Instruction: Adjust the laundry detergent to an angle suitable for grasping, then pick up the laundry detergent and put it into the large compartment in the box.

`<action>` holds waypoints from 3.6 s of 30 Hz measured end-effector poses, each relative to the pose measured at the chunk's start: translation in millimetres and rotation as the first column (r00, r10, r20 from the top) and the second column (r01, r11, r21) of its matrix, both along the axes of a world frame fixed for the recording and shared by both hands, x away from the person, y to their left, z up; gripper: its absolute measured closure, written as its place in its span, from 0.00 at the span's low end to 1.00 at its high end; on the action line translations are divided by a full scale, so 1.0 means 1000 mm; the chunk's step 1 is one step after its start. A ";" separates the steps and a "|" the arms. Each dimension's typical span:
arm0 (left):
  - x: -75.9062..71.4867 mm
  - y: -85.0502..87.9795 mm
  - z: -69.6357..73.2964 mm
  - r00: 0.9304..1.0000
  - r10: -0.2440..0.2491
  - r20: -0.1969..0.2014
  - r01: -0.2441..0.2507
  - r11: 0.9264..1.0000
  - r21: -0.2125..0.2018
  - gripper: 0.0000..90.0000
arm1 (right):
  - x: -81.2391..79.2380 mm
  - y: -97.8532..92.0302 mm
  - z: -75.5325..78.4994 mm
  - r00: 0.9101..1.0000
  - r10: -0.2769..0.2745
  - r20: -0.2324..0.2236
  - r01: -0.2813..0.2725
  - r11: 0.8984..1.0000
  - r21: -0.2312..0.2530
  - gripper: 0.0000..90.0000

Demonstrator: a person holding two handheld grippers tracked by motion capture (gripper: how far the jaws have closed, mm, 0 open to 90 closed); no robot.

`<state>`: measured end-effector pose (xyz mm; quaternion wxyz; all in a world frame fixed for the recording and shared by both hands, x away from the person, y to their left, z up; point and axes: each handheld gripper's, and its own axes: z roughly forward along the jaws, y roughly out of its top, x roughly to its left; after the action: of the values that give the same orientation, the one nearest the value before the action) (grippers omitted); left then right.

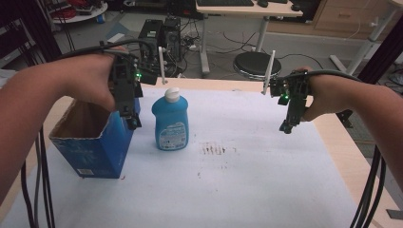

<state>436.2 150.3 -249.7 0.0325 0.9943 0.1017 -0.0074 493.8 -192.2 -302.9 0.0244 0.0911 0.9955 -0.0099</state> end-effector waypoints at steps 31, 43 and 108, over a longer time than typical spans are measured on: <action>0.000 -0.003 0.007 0.998 0.057 -0.002 -0.057 0.998 -0.027 0.02 | -0.007 -0.003 0.002 1.000 0.000 0.007 0.000 1.000 -0.015 0.03; 0.015 -0.024 0.025 0.997 0.074 0.034 -0.073 0.997 -0.018 0.02 | -0.005 -0.007 0.003 1.000 -0.001 0.016 0.001 1.000 0.007 0.03; 0.056 -0.061 -0.044 0.994 0.109 0.001 -0.109 0.994 0.031 0.10 | -0.003 -0.008 0.000 1.000 0.012 0.016 -0.012 1.000 0.004 0.03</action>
<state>492.1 89.1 -293.7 0.0176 0.9876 0.1561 -0.0047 491.0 -200.4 -302.6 0.0325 0.0853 0.9958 -0.0067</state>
